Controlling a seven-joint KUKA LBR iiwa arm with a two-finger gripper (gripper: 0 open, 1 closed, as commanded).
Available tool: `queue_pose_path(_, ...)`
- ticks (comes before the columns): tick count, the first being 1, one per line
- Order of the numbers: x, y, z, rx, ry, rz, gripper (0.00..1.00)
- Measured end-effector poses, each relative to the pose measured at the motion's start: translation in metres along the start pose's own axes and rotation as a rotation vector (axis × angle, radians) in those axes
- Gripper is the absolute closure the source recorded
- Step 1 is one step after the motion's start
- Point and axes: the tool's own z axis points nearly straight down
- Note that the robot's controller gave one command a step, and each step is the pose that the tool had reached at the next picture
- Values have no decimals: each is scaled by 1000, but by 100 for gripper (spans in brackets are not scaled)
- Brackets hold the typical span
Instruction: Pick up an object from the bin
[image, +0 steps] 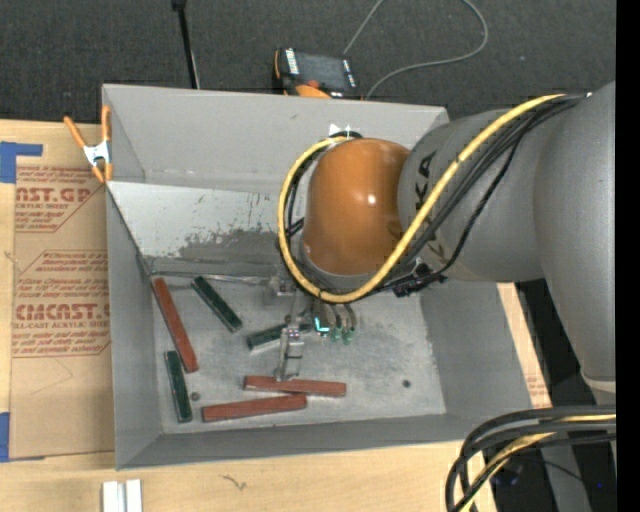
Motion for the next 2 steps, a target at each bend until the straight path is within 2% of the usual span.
queue_pose_path(1,-54,-23,98,2,-5,-39,0)
queue_pose_path(2,-55,-22,93,-1,-8,-39,100)
